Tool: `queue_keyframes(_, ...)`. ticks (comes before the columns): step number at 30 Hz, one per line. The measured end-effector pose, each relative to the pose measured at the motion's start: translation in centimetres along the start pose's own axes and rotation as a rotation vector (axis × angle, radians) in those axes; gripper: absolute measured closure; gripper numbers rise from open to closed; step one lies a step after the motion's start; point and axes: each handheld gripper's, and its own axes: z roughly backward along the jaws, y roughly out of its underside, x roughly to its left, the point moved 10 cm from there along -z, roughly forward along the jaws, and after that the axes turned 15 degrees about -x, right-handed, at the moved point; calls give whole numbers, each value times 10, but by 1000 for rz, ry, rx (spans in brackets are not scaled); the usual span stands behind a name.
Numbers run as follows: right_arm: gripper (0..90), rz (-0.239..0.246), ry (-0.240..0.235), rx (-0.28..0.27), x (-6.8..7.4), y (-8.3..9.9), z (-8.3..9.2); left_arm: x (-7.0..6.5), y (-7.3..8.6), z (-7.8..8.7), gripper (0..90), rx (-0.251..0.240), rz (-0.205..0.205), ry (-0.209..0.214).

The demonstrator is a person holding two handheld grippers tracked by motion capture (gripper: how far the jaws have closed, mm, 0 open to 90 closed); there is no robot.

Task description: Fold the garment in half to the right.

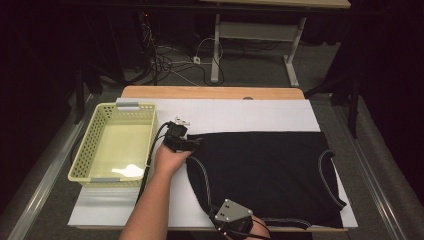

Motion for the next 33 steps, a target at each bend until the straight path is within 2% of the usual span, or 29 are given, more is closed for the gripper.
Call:
queue_keyframes(2, 779, 0, 0, -1, 0, 0, 0, 5, 5, -3, 166, 23, 22, -25)
queue_keyframes(7, 778, 2, 4, -3, 0, 0, 0, 5, 5, -6, 114, 29, 15, -48)
queue_keyframes(12, 777, -2, 6, -1, 0, 0, 0, 5, 5, -5, 151, 22, 2, -45)
queue_keyframes(14, 777, 3, 6, 1, 0, 0, 0, 2, 5, -4, 214, 14, -8, -32)
queue_keyframes(17, 777, -3, 7, 0, 0, 0, 0, -3, 4, -2, 355, 10, -12, -4)
queue_keyframes(22, 777, 2, 9, -1, 0, 0, 0, -7, 3, -2, 534, -7, 9, 4)
queue_keyframes(23, 777, 4, 10, -1, 0, 0, 0, -8, 3, -2, 595, -13, 13, 12)
queue_keyframes(26, 777, 8, 13, -2, 0, 0, 0, -12, 3, -3, 701, -28, 24, 36)
queue_keyframes(30, 780, 14, 14, -6, 1, 0, 0, -15, 3, -3, 765, -33, 22, 44)
queue_keyframes(33, 789, 20, 10, -6, 1, -1, 1, -18, 1, -2, 778, -37, 4, 38)
